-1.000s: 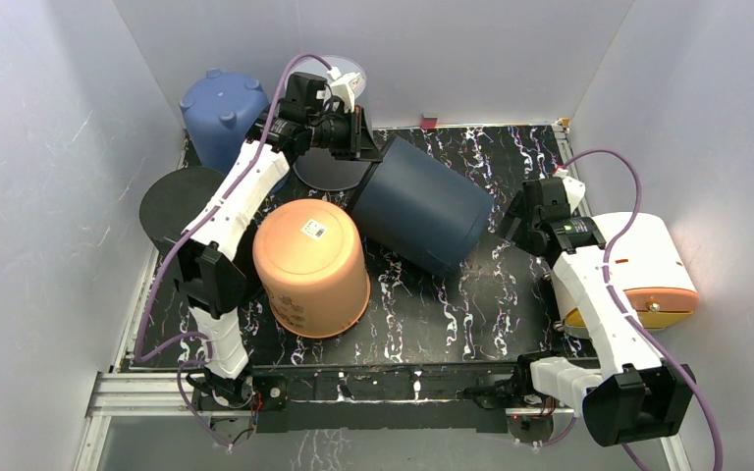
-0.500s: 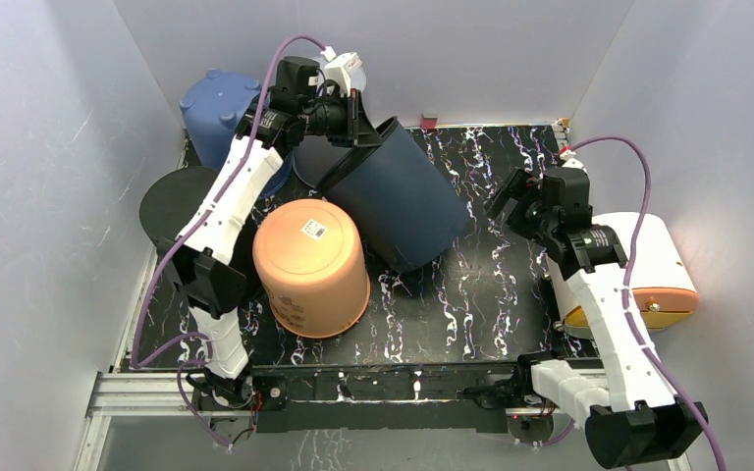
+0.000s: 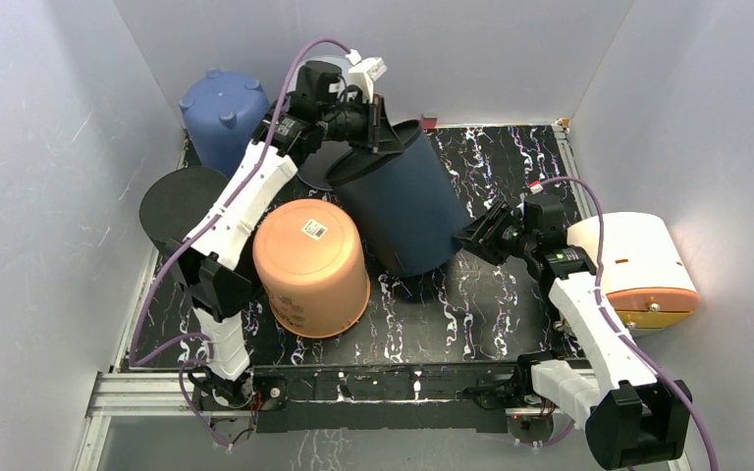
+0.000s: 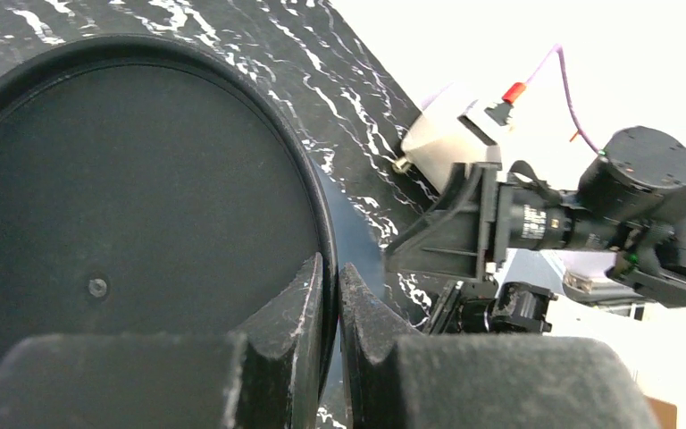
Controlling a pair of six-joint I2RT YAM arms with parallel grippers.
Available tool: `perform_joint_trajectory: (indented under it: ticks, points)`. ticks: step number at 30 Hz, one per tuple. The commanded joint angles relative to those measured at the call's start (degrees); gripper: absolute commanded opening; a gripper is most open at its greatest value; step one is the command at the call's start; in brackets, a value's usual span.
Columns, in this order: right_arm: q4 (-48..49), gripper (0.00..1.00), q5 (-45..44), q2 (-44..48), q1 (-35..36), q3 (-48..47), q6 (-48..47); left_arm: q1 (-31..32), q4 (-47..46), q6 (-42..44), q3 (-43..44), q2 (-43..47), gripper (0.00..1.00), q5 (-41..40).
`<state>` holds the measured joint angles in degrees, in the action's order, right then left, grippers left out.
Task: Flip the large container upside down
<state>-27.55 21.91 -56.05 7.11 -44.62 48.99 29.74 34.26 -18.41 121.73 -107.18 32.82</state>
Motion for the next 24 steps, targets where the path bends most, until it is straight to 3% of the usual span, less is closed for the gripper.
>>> perform_joint_trajectory:
  ticks: [1, 6, 18, 21, 24]
  points:
    - [6.77, 0.36, 2.76, 0.12, 0.08, 1.38, 2.96, 4.1, -6.15, -1.07, 0.44, 2.37, 0.0, 2.83]
    - [8.18, 0.24, 1.27, -0.36, 0.09, 4.94, 4.18, 7.0, -7.76, -1.89, -0.12, 1.16, 0.0, 2.69]
    - [15.37, 0.23, -2.18, -6.9, 0.07, 8.06, 4.18, 10.05, -11.93, -4.28, -4.79, -1.57, 0.0, 3.77]
    - [13.86, 0.28, -3.1, -10.47, 0.07, 5.23, 2.16, 10.16, -12.49, -4.74, -6.0, -2.18, 0.0, 4.29]
    - [8.19, 0.4, -5.47, -13.56, 0.04, 0.23, -2.01, 10.17, -12.69, -5.4, -6.85, -3.27, 0.0, 5.2]
